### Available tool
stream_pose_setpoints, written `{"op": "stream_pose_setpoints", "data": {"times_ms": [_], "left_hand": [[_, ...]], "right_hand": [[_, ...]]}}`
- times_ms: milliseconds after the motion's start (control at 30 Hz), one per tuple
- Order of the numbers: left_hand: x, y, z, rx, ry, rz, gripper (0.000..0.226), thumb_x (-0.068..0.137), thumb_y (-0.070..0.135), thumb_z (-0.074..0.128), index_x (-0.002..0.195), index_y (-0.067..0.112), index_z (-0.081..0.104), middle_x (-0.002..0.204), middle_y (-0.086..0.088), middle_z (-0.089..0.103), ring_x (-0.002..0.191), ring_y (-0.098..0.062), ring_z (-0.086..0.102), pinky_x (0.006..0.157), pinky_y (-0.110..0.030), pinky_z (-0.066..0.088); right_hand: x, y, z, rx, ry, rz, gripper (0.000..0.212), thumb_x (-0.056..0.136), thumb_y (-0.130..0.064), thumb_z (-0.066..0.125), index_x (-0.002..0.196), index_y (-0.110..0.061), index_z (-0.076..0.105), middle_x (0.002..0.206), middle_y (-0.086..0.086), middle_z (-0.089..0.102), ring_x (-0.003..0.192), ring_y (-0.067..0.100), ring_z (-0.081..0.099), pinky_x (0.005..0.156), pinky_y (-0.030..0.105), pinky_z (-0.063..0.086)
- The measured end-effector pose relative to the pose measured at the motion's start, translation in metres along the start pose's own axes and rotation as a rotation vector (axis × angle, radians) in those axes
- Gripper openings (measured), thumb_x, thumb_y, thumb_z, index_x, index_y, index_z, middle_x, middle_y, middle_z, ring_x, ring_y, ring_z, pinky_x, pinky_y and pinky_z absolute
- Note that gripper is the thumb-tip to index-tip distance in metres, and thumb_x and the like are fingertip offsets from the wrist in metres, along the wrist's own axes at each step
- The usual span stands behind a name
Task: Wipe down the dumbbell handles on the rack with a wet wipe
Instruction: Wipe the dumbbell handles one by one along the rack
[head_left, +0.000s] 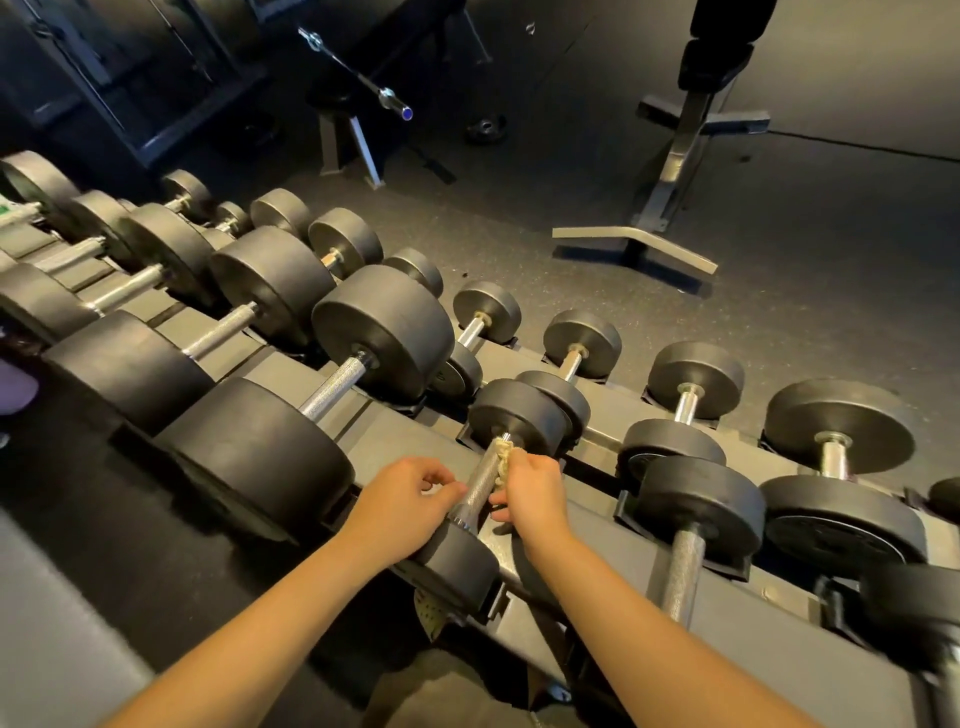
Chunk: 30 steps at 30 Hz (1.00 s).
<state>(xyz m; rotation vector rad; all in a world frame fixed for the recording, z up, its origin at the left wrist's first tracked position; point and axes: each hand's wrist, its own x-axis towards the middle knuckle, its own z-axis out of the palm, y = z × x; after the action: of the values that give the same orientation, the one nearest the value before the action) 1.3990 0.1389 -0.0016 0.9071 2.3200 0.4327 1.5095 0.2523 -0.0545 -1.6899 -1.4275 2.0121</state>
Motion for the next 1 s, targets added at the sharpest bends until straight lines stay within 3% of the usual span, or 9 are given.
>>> {"op": "stream_pose_setpoints", "data": {"times_ms": [67, 133, 367, 600, 767, 867, 1000], "left_hand": [[-0.005, -0.001, 0.01, -0.073, 0.006, -0.045, 0.018, 0.098, 0.041, 0.061, 0.092, 0.031, 0.074, 0.087, 0.011, 0.071, 0.084, -0.005, 0.064, 0.082, -0.036, 0.056], [-0.009, -0.001, 0.017, -0.17, 0.058, -0.11, 0.019, 0.098, 0.033, 0.06, 0.086, 0.029, 0.074, 0.081, 0.009, 0.071, 0.079, -0.008, 0.065, 0.079, -0.037, 0.056], [-0.01, -0.007, 0.022, -0.227, 0.114, -0.138, 0.026, 0.091, 0.025, 0.058, 0.068, 0.023, 0.07, 0.065, 0.003, 0.066, 0.065, -0.018, 0.061, 0.066, -0.038, 0.05], [-0.009, -0.01, 0.024, -0.259, 0.107, -0.151, 0.028, 0.094, 0.025, 0.058, 0.069, 0.022, 0.069, 0.056, 0.006, 0.057, 0.052, -0.008, 0.049, 0.058, -0.03, 0.041], [-0.011, -0.005, 0.021, -0.27, 0.091, -0.156, 0.029, 0.096, 0.023, 0.057, 0.071, 0.022, 0.071, 0.063, 0.006, 0.062, 0.054, -0.003, 0.053, 0.059, -0.027, 0.04], [-0.012, -0.003, 0.019, -0.258, 0.103, -0.161, 0.029, 0.097, 0.022, 0.057, 0.071, 0.022, 0.071, 0.065, 0.004, 0.063, 0.055, -0.003, 0.053, 0.059, -0.027, 0.04], [-0.012, -0.002, 0.019, -0.264, 0.101, -0.15, 0.03, 0.097, 0.02, 0.056, 0.071, 0.021, 0.071, 0.069, 0.003, 0.065, 0.063, -0.009, 0.057, 0.063, -0.03, 0.042]], "right_hand": [[0.0, 0.001, 0.0, 0.02, 0.002, -0.054, 0.03, 0.107, -0.035, 0.048, 0.092, -0.015, 0.065, 0.084, 0.013, 0.072, 0.071, 0.02, 0.07, 0.057, 0.029, 0.058], [0.008, 0.002, 0.0, 0.066, 0.04, -0.043, 0.033, 0.105, -0.035, 0.053, 0.091, -0.009, 0.068, 0.078, 0.013, 0.072, 0.064, 0.02, 0.07, 0.063, 0.035, 0.063], [0.019, 0.023, 0.002, 0.333, 0.008, 0.137, 0.01, 0.098, -0.013, 0.065, 0.108, -0.01, 0.066, 0.077, 0.012, 0.067, 0.054, 0.014, 0.06, 0.061, 0.033, 0.057], [-0.02, 0.022, -0.003, 0.112, -0.279, 0.031, 0.004, 0.09, -0.003, 0.072, 0.093, -0.004, 0.069, 0.073, 0.01, 0.069, 0.057, 0.012, 0.059, 0.055, 0.026, 0.05], [0.006, -0.001, 0.001, 0.565, 0.125, 0.131, 0.007, 0.095, -0.002, 0.066, 0.102, -0.001, 0.066, 0.079, 0.012, 0.068, 0.054, 0.014, 0.063, 0.053, 0.025, 0.055], [0.007, 0.006, 0.006, 0.384, 0.126, 0.124, 0.01, 0.095, -0.016, 0.069, 0.096, -0.006, 0.07, 0.07, 0.007, 0.064, 0.053, 0.012, 0.055, 0.048, 0.022, 0.049], [-0.019, 0.022, -0.005, 0.025, -0.18, 0.03, 0.015, 0.089, -0.029, 0.077, 0.081, -0.017, 0.072, 0.074, 0.003, 0.071, 0.061, 0.012, 0.059, 0.06, 0.028, 0.05]]}}
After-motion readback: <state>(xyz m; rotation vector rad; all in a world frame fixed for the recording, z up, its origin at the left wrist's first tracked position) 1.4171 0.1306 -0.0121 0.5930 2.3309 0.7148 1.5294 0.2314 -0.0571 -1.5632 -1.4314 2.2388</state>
